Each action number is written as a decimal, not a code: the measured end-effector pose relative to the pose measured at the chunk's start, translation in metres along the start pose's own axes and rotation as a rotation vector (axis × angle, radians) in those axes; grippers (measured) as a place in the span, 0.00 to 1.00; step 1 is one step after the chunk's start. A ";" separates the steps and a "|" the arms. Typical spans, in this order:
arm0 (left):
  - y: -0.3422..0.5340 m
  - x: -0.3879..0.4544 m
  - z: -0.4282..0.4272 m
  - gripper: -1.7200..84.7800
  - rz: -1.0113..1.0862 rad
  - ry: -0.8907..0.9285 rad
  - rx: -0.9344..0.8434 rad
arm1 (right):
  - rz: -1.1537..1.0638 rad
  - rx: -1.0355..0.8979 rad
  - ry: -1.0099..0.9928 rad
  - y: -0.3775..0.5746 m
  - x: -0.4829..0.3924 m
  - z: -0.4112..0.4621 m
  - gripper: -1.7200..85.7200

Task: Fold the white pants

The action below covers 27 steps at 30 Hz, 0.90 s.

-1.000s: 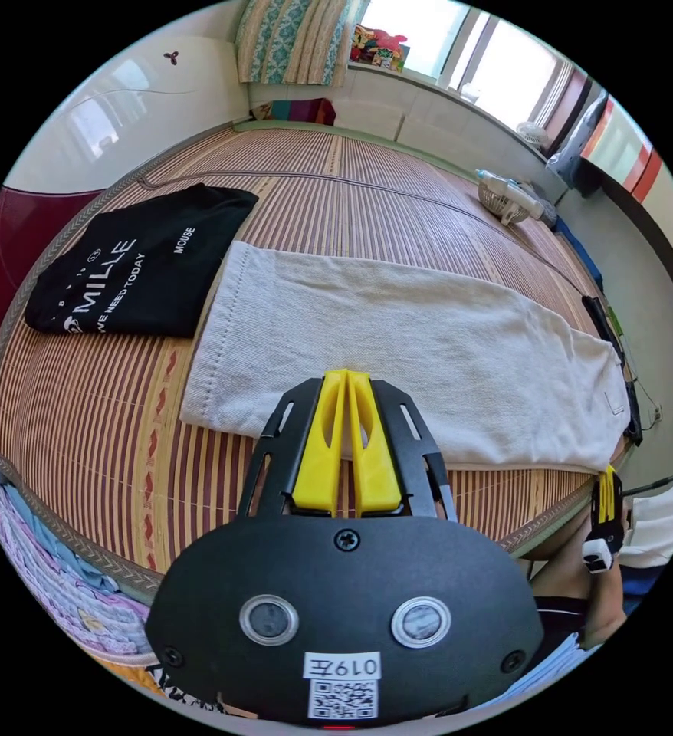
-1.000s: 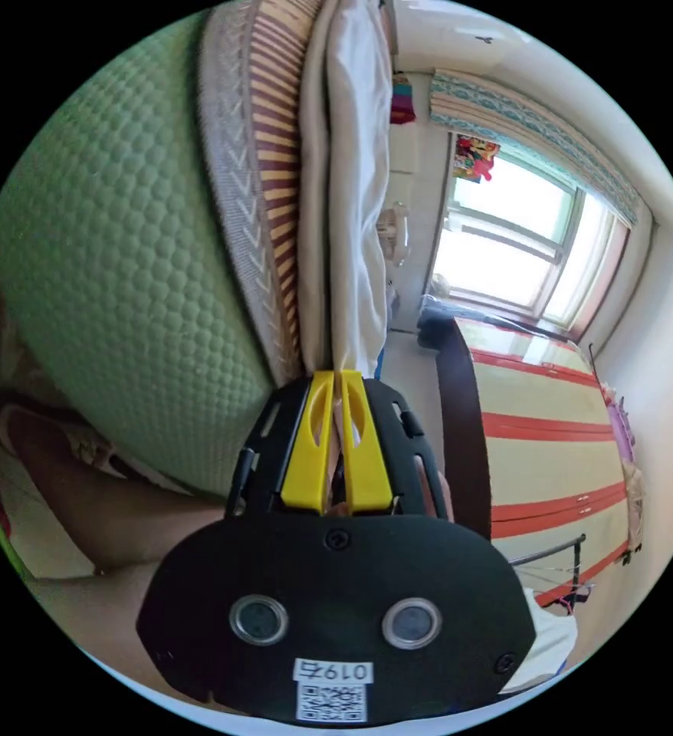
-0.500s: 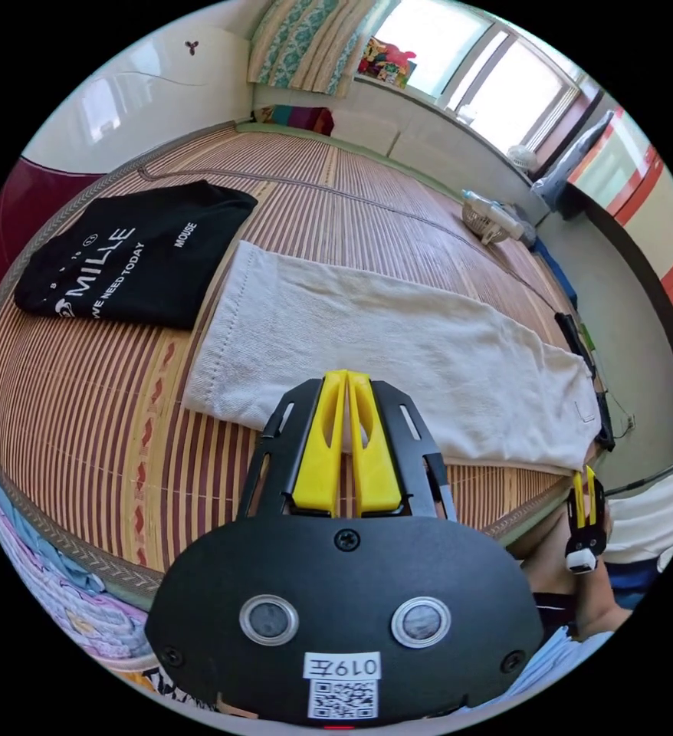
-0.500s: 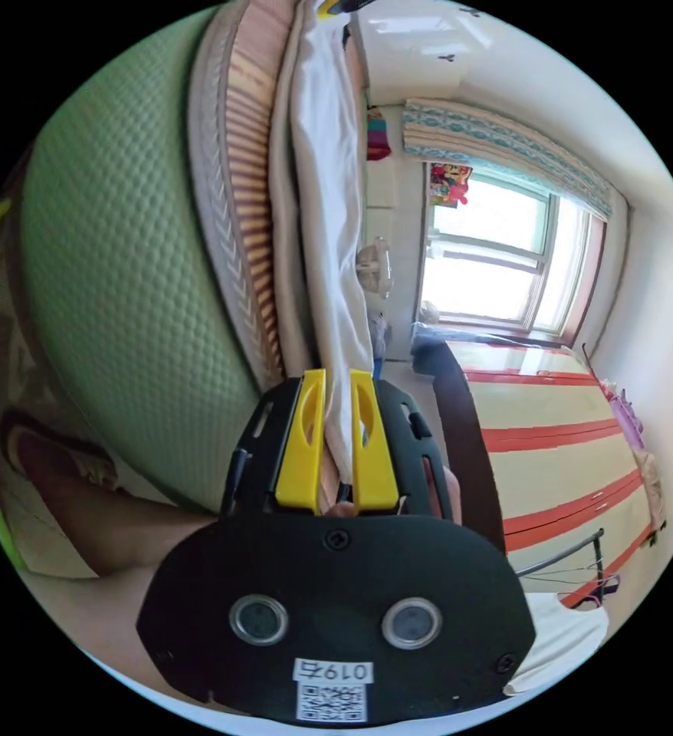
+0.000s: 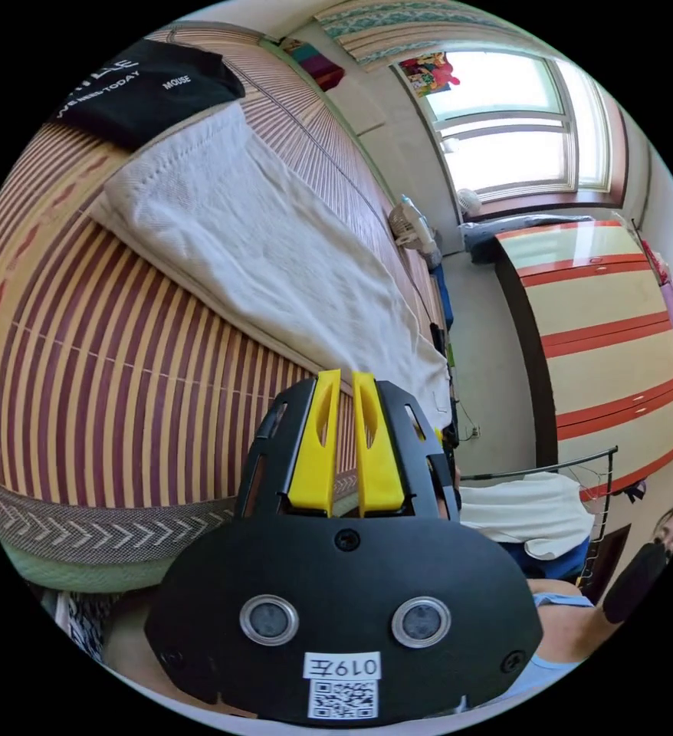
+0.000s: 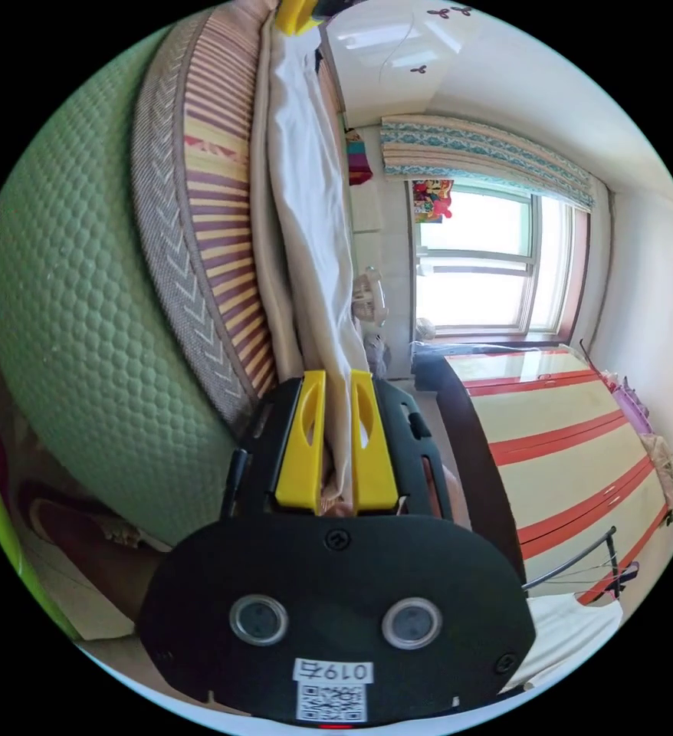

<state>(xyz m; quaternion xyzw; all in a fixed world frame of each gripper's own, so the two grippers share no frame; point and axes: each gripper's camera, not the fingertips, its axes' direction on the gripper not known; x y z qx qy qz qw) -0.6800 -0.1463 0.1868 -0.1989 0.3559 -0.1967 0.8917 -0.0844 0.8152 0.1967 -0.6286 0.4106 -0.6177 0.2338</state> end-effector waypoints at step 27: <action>-0.009 -0.046 0.031 0.13 -0.153 0.247 -0.162 | 0.329 -0.017 -0.279 0.033 0.084 0.019 0.01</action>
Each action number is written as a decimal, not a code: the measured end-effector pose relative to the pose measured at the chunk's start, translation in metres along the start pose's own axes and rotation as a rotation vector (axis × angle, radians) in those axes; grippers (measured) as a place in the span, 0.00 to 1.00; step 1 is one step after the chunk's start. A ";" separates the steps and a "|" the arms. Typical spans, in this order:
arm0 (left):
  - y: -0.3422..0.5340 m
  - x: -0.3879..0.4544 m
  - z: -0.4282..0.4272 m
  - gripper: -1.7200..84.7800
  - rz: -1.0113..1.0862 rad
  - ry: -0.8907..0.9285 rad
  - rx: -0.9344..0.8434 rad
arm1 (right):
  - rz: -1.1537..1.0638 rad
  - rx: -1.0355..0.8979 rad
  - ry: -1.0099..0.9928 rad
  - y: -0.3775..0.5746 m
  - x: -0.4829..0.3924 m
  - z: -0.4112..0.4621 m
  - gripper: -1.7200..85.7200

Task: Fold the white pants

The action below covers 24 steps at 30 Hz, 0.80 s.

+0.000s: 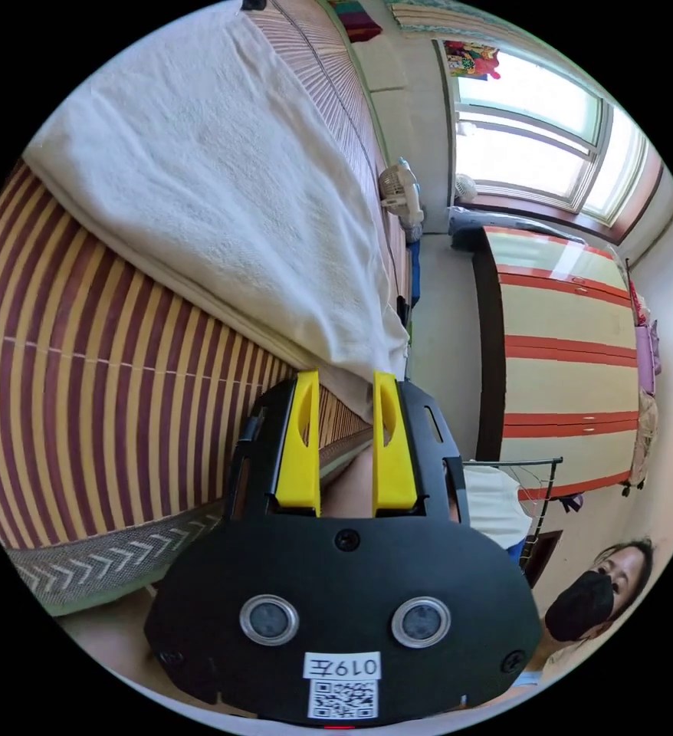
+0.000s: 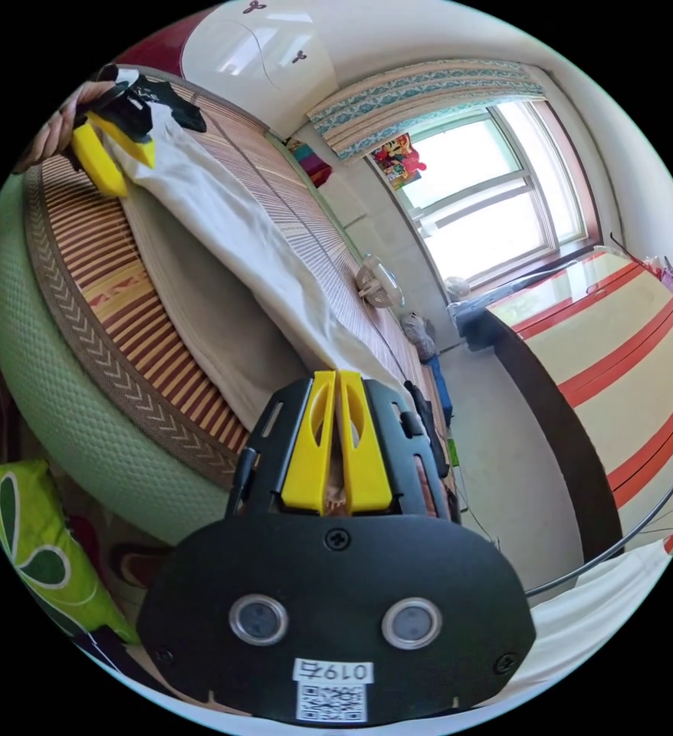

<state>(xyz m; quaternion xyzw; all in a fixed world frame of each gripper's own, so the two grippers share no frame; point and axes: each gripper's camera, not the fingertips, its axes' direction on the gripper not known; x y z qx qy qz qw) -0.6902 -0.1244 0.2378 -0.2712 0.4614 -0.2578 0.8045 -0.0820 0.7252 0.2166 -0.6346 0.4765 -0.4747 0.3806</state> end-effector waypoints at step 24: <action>0.026 -0.001 -0.037 0.06 0.018 -0.326 0.351 | -0.288 0.014 0.056 0.014 -0.083 -0.009 0.01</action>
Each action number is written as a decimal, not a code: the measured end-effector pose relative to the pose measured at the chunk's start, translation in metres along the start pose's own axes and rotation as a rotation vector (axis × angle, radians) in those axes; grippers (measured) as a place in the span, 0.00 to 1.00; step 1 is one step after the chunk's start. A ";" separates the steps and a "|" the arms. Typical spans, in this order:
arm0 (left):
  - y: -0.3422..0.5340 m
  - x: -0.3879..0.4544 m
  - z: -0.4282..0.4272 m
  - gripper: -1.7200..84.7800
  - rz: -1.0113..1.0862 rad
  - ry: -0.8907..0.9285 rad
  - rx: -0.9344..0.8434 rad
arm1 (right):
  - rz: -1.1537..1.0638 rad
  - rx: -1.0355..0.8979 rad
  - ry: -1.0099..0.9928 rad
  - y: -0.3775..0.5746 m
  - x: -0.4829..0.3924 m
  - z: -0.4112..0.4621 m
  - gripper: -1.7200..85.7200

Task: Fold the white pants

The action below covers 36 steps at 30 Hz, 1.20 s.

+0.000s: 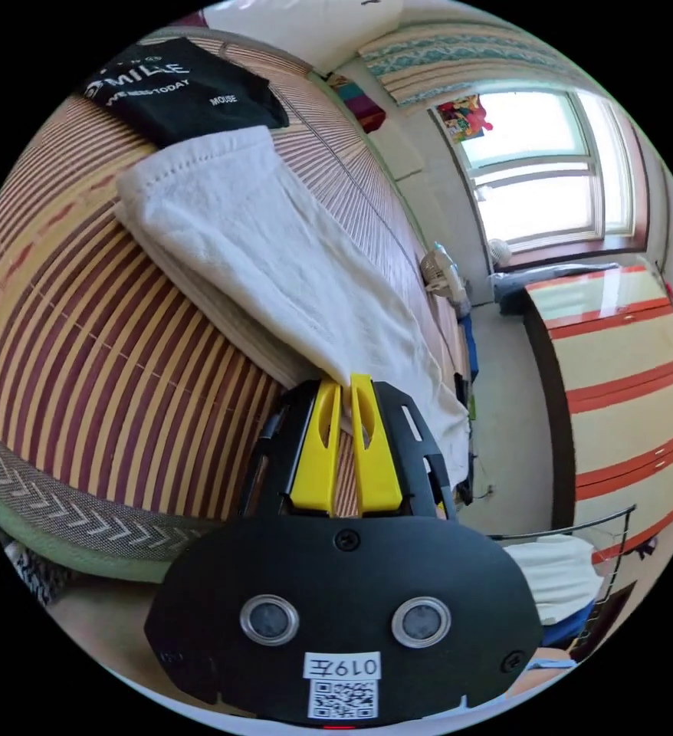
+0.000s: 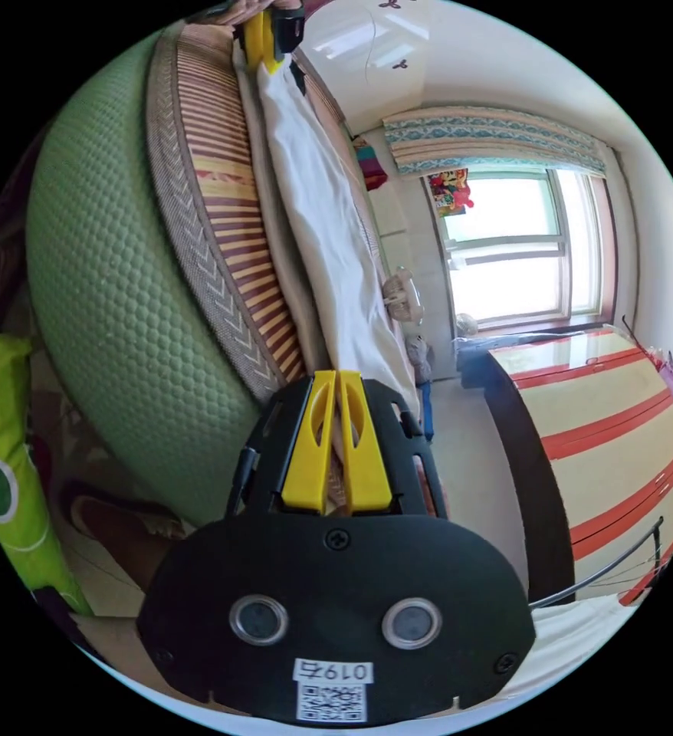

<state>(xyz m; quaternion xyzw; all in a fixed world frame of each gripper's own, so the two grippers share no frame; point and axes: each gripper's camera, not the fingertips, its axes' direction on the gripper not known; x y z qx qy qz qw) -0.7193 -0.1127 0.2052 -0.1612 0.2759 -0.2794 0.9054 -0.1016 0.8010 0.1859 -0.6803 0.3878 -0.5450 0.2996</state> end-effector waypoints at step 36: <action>0.002 -0.048 -0.075 0.04 -0.192 -0.011 0.254 | 0.025 -0.026 0.015 -0.028 -0.029 -0.001 0.01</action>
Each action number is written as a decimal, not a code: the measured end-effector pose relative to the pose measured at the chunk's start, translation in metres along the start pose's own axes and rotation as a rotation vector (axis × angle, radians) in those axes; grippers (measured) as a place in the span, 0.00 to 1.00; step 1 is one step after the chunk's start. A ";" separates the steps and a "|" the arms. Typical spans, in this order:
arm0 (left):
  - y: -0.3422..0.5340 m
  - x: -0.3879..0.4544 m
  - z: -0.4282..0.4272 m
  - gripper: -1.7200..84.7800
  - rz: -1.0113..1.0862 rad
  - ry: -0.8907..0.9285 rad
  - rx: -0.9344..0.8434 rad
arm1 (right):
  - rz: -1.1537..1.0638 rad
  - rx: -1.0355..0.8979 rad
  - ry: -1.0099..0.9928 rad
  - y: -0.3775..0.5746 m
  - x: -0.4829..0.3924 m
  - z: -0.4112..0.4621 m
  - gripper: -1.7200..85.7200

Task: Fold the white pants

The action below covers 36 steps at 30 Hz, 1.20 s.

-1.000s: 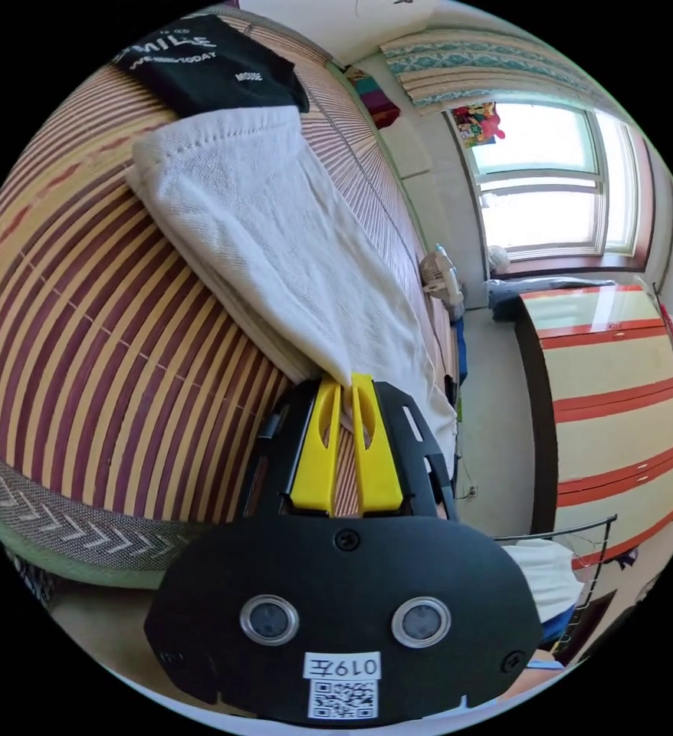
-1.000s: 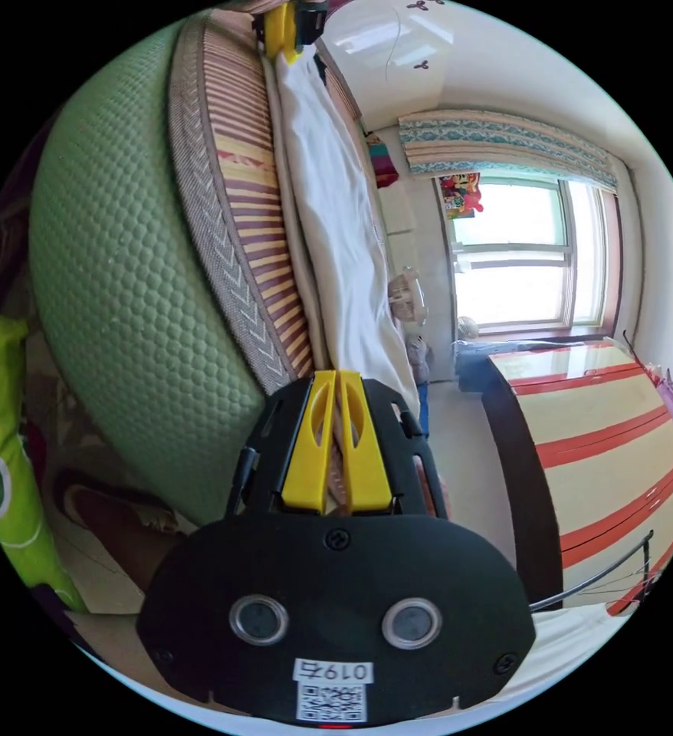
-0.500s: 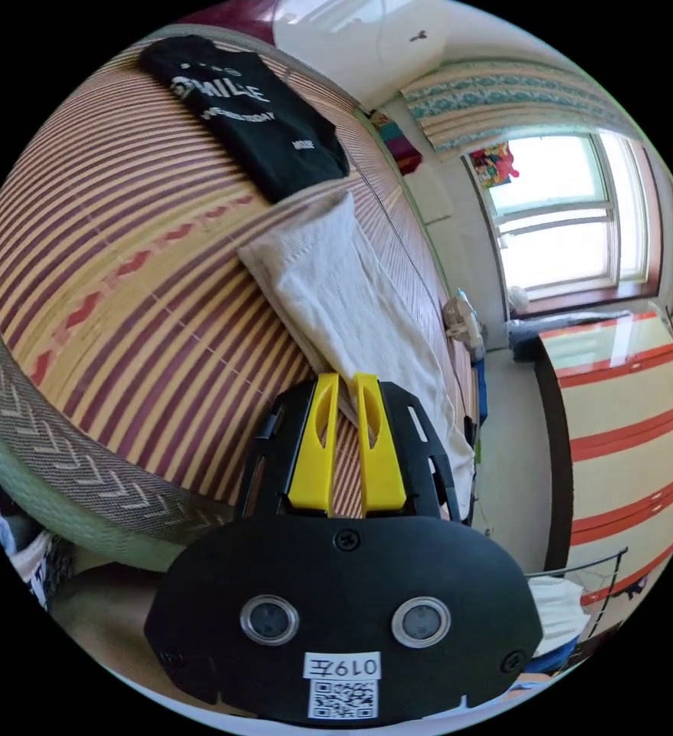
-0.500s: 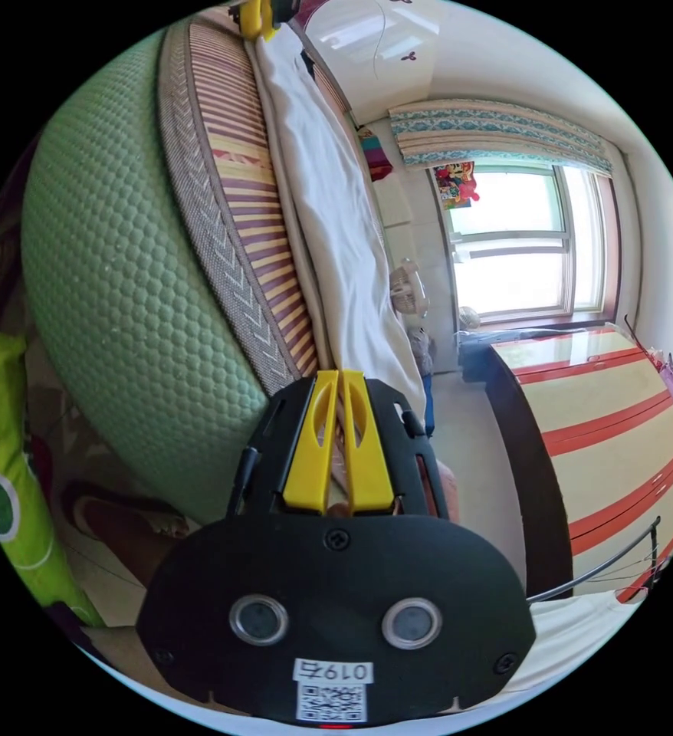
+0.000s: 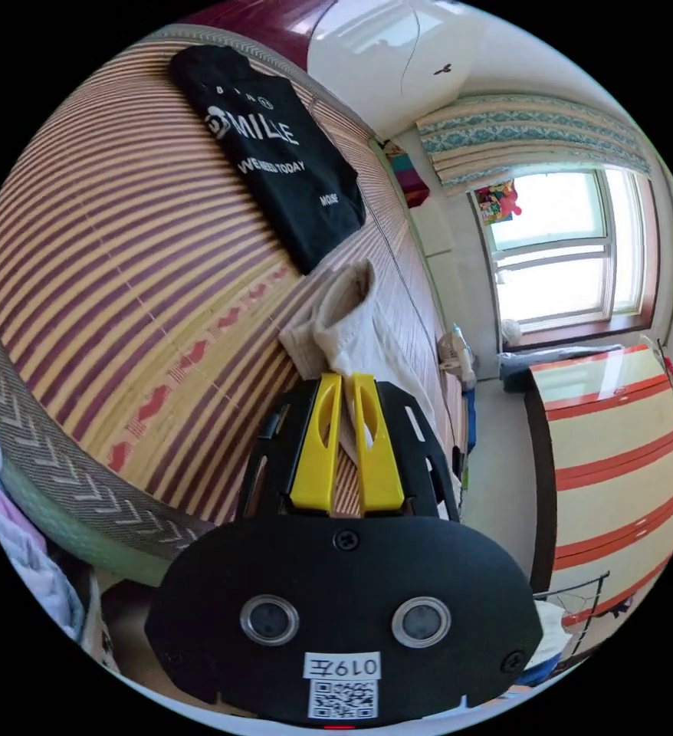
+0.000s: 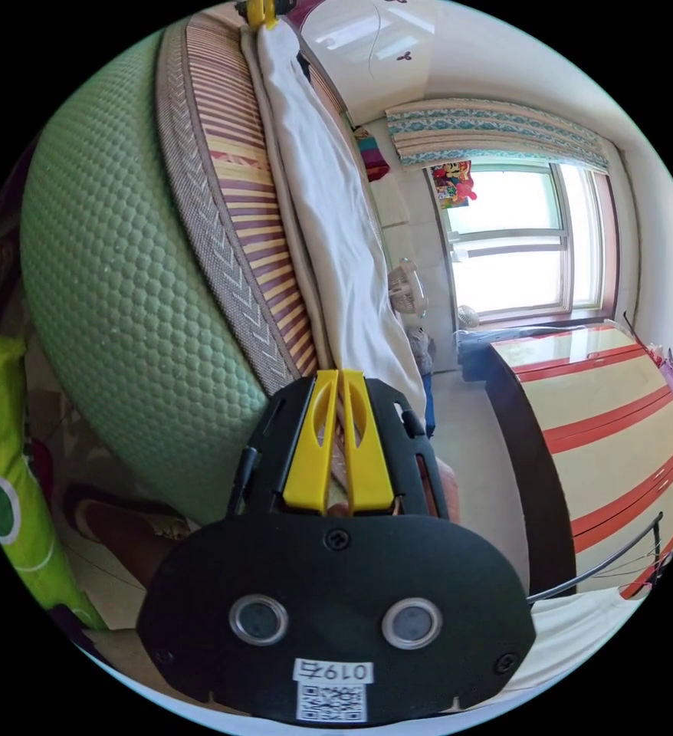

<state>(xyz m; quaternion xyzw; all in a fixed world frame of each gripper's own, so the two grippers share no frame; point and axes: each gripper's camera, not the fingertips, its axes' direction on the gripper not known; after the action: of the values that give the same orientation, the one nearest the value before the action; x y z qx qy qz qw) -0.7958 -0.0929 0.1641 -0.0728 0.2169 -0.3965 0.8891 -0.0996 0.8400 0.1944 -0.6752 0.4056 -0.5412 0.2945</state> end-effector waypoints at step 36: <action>0.046 0.039 -0.006 0.04 -0.028 -0.027 0.003 | -0.021 -0.009 0.020 0.029 -0.027 -0.001 0.03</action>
<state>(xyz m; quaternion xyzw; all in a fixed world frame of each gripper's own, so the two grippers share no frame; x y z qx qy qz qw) -0.7448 -0.0904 0.1318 -0.0799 0.2034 -0.4080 0.8864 -0.1095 0.8485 0.1570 -0.6753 0.4039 -0.5492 0.2816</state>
